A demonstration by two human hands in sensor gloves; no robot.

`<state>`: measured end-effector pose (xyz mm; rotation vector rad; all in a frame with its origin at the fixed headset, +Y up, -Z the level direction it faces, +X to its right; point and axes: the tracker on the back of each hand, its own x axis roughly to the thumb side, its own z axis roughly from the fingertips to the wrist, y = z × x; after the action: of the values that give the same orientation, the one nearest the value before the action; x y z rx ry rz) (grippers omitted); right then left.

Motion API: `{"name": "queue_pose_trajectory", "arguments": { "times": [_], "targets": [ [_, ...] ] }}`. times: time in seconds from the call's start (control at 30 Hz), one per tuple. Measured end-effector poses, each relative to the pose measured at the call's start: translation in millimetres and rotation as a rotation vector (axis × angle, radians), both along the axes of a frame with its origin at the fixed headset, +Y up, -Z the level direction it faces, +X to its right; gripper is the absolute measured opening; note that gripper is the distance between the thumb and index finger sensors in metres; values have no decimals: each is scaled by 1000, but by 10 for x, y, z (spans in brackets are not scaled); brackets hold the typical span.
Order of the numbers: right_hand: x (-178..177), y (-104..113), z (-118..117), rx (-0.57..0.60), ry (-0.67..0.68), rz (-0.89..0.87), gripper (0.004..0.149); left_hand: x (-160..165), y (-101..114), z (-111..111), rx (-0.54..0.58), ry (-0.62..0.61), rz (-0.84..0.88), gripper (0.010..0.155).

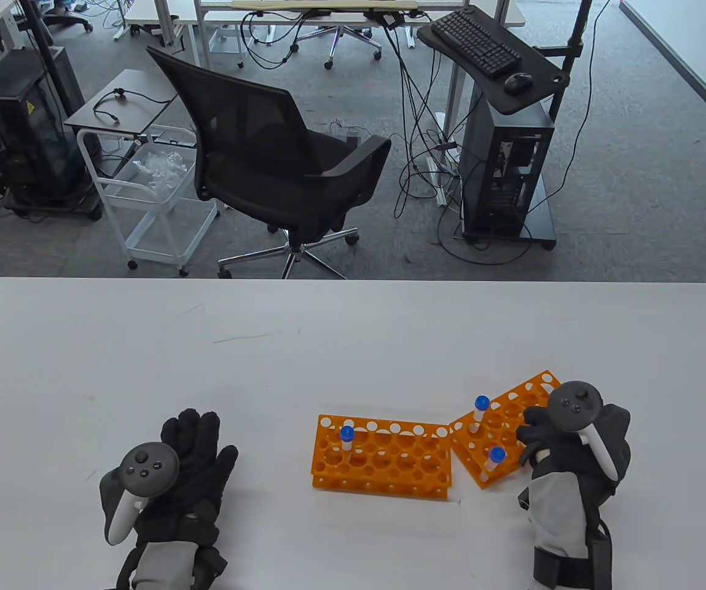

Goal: Transfer 4 test tubes between racks (Right hand only)

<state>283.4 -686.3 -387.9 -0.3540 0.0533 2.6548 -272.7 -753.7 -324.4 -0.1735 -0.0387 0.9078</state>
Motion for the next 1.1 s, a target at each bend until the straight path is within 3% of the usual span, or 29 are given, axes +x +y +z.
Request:
{"name": "queue_pose_trajectory", "arguments": {
  "times": [0.37, 1.1],
  "targets": [
    [-22, 72, 9, 69, -1, 20, 50, 1, 4, 3, 0, -2, -1, 70],
    [-223, 435, 126, 271, 31, 68, 49, 13, 10, 10, 4, -6, -6, 70]
  ]
}}
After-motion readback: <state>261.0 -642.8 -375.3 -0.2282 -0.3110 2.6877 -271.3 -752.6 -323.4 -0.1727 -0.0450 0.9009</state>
